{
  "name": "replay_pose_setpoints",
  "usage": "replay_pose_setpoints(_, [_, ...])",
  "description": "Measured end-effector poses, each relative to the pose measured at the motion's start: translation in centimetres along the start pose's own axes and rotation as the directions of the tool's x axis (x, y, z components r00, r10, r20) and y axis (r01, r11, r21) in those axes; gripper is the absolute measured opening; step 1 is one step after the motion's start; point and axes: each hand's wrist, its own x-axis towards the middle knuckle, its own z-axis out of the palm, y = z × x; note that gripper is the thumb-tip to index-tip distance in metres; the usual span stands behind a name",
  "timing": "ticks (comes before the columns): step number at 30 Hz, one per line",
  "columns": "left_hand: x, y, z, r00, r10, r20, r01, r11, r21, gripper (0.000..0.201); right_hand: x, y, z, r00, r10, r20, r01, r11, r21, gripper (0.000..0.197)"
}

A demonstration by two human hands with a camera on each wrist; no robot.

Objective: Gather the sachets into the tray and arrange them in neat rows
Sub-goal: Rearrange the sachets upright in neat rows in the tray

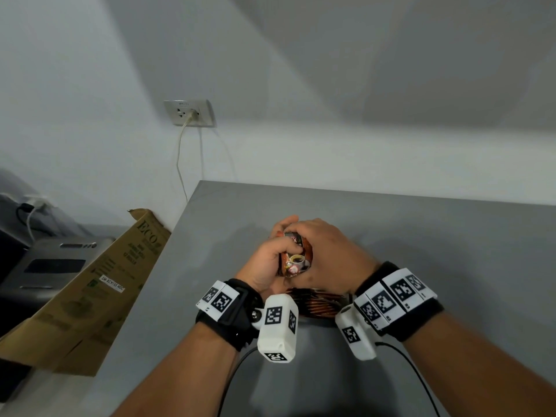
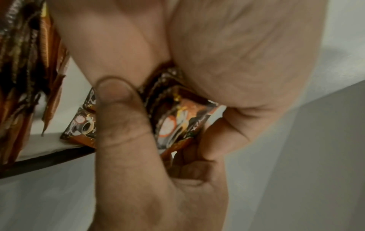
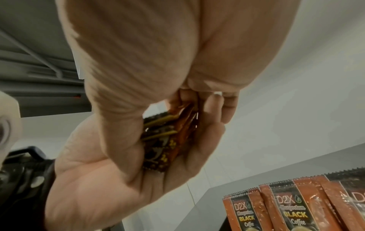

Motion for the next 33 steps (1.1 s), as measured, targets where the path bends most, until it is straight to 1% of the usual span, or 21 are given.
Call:
replay_pose_setpoints(2, [0.2,0.0,-0.1,1.0,-0.009,-0.024,0.009,1.0,0.025,0.059,0.1,0.1,0.1,1.0,0.014,-0.009,-0.014,1.0,-0.007,0.064])
replay_pose_setpoints(4, [0.4,0.1,-0.1,0.998,-0.014,-0.055,0.019,0.996,0.089,0.052,0.2,0.3,0.2,1.0,0.014,-0.002,-0.014,1.0,-0.019,0.074])
replay_pose_setpoints(6, [0.4,0.0,-0.1,0.997,0.004,-0.076,0.004,0.995,0.099,0.054,0.2,0.2,0.2,1.0,0.0,0.022,0.0,1.0,-0.006,0.078])
replay_pose_setpoints(8, [0.4,-0.1,-0.1,0.998,0.017,-0.066,-0.012,0.997,0.081,0.064,0.2,-0.2,-0.1,0.999,0.005,0.038,-0.004,1.0,-0.023,0.073])
replay_pose_setpoints(10, [0.3,-0.2,-0.1,0.998,0.035,-0.059,-0.029,0.995,0.098,0.063,0.1,-0.4,-0.1,0.999,-0.003,0.04,0.005,0.999,-0.053,0.069])
replay_pose_setpoints(12, [0.3,-0.3,-0.1,0.997,0.056,-0.055,-0.047,0.988,0.149,0.054,0.0,-0.3,-0.5,0.999,0.002,0.04,-0.002,1.0,0.0,0.069])
replay_pose_setpoints(14, [0.3,-0.1,-0.2,0.995,0.087,-0.054,-0.075,0.979,0.188,0.057,-0.2,0.1,-1.0,0.998,0.068,0.018,-0.07,0.989,0.132,0.073])
replay_pose_setpoints(15, [0.3,0.0,-0.4,0.994,0.097,-0.041,-0.087,0.975,0.205,0.062,-0.2,0.4,-1.3,0.994,0.112,-0.019,-0.107,0.978,0.181,0.069])
replay_pose_setpoints(17, [0.4,0.2,-0.6,0.992,0.125,-0.024,-0.114,0.957,0.268,0.069,-0.2,1.2,-1.7,0.973,0.185,-0.136,-0.15,0.962,0.229,0.044])
replay_pose_setpoints(18, [0.5,0.1,-0.8,0.989,0.143,-0.032,-0.126,0.943,0.309,0.068,-0.1,1.6,-1.8,0.961,0.218,-0.172,-0.171,0.952,0.254,0.034])
replay_pose_setpoints(20, [0.8,-0.1,-0.9,0.983,0.176,-0.041,-0.147,0.911,0.386,0.066,-0.1,2.2,-1.8,0.953,0.245,-0.177,-0.189,0.94,0.284,0.027])
replay_pose_setpoints(22, [1.1,-0.3,-0.8,0.98,0.193,-0.046,-0.155,0.891,0.427,0.064,-0.1,2.5,-1.9,0.957,0.243,-0.157,-0.194,0.942,0.274,0.022])
replay_pose_setpoints(24, [1.2,-0.5,-0.8,0.974,0.209,-0.083,-0.154,0.888,0.432,0.063,-0.3,2.7,-2.3,0.957,0.247,-0.153,-0.201,0.942,0.267,0.015])
replay_pose_setpoints(27, [1.4,-0.3,-1.1,0.96,0.226,-0.165,-0.146,0.907,0.395,0.052,-0.5,4.1,-3.0,0.919,0.319,-0.231,-0.267,0.936,0.23,0.008])
replay_pose_setpoints(29, [1.5,0.0,-1.8,0.944,0.24,-0.228,-0.14,0.914,0.382,0.044,-0.6,5.7,-3.0,0.891,0.362,-0.273,-0.329,0.931,0.159,0.009])
replay_pose_setpoints(31, [1.6,0.0,-2.8,0.929,0.253,-0.269,-0.129,0.905,0.406,0.04,-0.8,7.4,-2.3,0.89,0.39,-0.236,-0.386,0.92,0.065,0.011])
replay_pose_setpoints(33, [1.7,-0.1,-3.5,0.927,0.254,-0.276,-0.113,0.89,0.441,0.037,-0.9,8.7,-1.0,0.897,0.419,-0.14,-0.424,0.906,-0.001,0.012])
